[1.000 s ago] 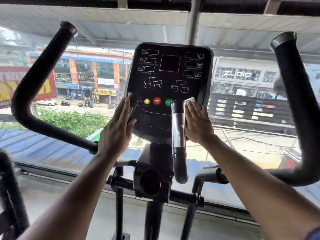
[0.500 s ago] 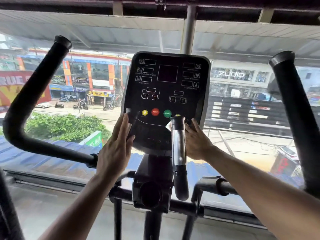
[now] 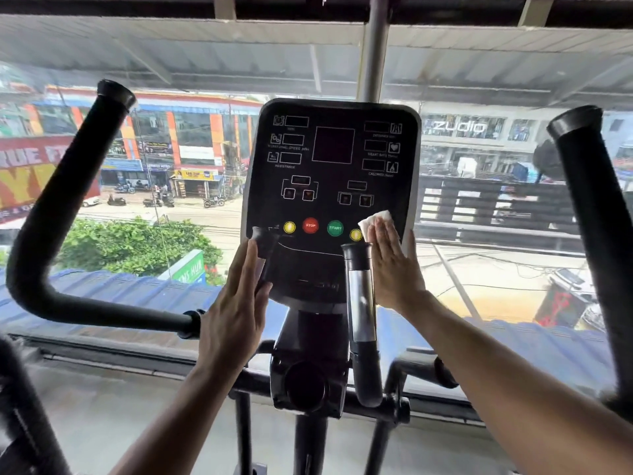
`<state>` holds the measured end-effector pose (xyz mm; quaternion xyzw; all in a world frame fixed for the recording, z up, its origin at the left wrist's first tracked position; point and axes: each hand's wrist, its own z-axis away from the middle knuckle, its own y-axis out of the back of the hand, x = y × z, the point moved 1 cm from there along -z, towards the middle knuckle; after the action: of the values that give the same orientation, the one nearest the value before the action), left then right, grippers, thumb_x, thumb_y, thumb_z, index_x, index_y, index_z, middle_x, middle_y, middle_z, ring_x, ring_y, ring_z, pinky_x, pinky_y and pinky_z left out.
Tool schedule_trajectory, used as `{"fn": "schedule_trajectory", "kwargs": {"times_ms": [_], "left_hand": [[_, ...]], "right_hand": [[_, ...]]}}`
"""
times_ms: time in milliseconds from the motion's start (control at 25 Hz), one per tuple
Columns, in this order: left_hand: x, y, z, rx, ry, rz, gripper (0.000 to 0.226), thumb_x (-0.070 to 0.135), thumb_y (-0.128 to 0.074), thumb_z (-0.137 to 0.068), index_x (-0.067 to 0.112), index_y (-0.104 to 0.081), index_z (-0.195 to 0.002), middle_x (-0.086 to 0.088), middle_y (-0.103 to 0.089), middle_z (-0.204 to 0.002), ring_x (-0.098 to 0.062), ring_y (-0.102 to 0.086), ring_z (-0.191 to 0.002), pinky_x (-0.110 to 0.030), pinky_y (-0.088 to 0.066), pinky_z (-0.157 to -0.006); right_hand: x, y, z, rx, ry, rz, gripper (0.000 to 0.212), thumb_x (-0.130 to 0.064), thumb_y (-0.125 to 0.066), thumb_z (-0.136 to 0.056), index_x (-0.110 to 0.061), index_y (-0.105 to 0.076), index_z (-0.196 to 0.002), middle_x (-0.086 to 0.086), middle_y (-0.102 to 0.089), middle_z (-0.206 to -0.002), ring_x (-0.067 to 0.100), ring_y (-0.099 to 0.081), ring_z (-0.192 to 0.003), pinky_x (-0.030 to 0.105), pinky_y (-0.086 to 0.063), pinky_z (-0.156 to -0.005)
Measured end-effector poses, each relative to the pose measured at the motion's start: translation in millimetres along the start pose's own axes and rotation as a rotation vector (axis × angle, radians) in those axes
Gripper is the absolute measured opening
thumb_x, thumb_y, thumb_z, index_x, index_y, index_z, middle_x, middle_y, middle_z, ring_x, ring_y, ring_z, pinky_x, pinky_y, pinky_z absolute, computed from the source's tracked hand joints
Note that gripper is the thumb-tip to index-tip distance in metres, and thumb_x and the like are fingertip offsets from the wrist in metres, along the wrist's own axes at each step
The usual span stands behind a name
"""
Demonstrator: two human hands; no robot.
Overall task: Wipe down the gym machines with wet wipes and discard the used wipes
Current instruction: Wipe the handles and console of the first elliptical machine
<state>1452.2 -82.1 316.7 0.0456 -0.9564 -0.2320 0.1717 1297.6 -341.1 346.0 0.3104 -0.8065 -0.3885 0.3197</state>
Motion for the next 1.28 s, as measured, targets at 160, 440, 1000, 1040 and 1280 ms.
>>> {"fn": "schedule_trajectory", "kwargs": {"times_ms": [160,440,1000,1040,1280], "left_hand": [[-7,-3,2,-0.037,0.042,0.025,0.066,0.034,-0.043,-0.106,0.024,-0.018,-0.166,0.026,-0.003,-0.170,-0.031,-0.074,-0.066,-0.026,-0.039,-0.046],[-7,2,1,-0.039,0.061,0.070,0.064,0.045,-0.040,-0.107,0.030,-0.020,-0.165,0.026,-0.012,-0.169,-0.027,-0.072,-0.065,-0.025,-0.041,-0.047],[-6,1,1,0.033,0.042,0.082,0.072,0.024,-0.063,-0.101,0.022,-0.029,-0.164,0.014,-0.026,-0.169,-0.018,-0.067,-0.111,-0.018,-0.042,-0.056],[-6,1,1,0.034,0.042,0.080,0.072,0.023,-0.063,-0.101,0.021,-0.029,-0.164,0.013,-0.027,-0.169,-0.018,-0.068,-0.111,-0.018,-0.042,-0.057],[-6,0,1,0.017,0.044,0.065,0.069,0.028,-0.057,-0.102,0.019,-0.028,-0.164,0.011,-0.026,-0.170,-0.024,-0.076,-0.094,-0.020,-0.041,-0.052]], "right_hand": [[-16,-10,30,-0.037,0.196,0.016,0.090,-0.034,-0.009,-0.077,0.008,-0.031,-0.153,0.030,-0.004,-0.165,0.044,-0.002,-0.155,0.069,-0.016,-0.118],[-11,-19,-28,0.113,0.034,-0.108,0.085,-0.040,-0.052,-0.097,-0.012,-0.007,-0.164,0.008,0.001,-0.172,0.026,0.005,-0.158,0.052,0.000,-0.126],[-15,-17,-71,0.041,0.502,0.004,0.075,-0.065,-0.010,-0.105,-0.019,-0.003,-0.164,0.003,0.008,-0.171,0.022,0.012,-0.157,0.062,0.006,-0.123],[-8,-21,-73,0.078,0.612,0.157,0.072,-0.062,-0.008,-0.106,-0.020,-0.002,-0.164,0.002,0.010,-0.171,0.022,0.014,-0.157,0.062,0.011,-0.122],[-4,12,-106,0.053,0.790,0.335,0.084,-0.070,-0.015,-0.103,-0.016,0.005,-0.163,0.005,0.008,-0.171,0.024,0.008,-0.158,0.065,-0.008,-0.122]]}}
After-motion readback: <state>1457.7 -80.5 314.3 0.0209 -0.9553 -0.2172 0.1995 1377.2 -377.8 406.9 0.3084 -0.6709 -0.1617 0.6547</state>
